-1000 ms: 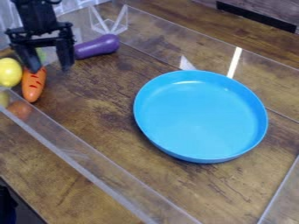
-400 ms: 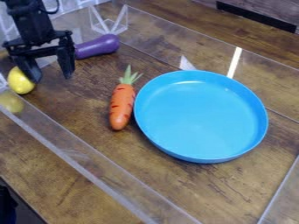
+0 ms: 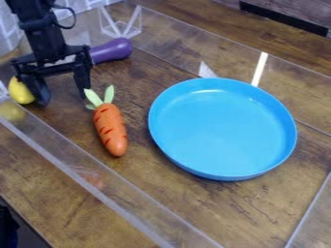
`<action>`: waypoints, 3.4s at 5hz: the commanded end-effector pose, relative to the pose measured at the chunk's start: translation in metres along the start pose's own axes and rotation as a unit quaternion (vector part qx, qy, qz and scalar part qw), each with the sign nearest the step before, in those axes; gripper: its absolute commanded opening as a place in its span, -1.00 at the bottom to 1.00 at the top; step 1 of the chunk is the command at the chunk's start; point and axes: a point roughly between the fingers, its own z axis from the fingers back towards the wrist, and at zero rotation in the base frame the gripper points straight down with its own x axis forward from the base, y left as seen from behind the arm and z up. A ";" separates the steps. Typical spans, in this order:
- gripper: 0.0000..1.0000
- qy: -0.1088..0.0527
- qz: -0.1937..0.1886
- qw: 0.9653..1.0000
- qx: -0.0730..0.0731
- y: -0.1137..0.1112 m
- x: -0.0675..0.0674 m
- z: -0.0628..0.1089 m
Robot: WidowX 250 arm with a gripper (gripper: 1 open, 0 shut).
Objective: Move the carrot to the right side
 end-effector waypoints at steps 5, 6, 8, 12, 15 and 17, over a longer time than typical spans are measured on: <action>1.00 -0.022 0.002 0.999 -0.027 -0.028 -0.030 0.011; 1.00 -0.029 0.031 0.999 -0.031 -0.038 -0.039 0.011; 1.00 -0.030 0.037 0.998 -0.041 -0.049 -0.036 -0.007; 1.00 -0.015 -0.023 0.998 -0.053 -0.069 -0.060 -0.014; 1.00 -0.004 -0.076 0.996 -0.052 -0.075 -0.043 -0.030; 1.00 -0.013 -0.049 0.998 -0.047 -0.075 -0.032 -0.036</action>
